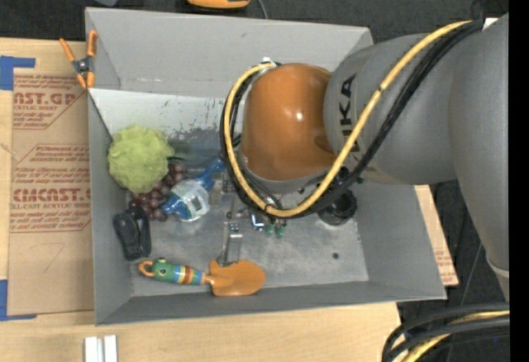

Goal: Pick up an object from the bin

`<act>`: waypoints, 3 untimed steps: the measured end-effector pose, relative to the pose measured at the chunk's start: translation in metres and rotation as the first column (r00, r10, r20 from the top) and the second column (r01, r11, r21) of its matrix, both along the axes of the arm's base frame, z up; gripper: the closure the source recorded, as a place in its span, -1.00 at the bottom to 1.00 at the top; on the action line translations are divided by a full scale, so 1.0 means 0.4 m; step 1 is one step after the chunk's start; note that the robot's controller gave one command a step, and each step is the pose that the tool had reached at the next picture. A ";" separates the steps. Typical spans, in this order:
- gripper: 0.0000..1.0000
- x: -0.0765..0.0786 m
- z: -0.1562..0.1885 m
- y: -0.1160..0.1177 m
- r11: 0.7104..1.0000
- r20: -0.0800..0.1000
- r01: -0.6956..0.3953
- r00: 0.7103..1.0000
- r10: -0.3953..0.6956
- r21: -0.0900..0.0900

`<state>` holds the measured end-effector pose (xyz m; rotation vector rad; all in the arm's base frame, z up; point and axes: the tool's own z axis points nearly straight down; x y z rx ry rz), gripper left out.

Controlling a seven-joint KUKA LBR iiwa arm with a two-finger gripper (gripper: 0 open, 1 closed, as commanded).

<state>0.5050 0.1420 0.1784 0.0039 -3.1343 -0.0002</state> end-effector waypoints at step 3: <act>-1.00 -0.063 -0.123 -0.108 0.999 0.021 -0.053 0.998 0.053 0.006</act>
Offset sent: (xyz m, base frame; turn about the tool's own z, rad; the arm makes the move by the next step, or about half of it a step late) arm -0.0252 -0.0501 -0.1084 -0.0827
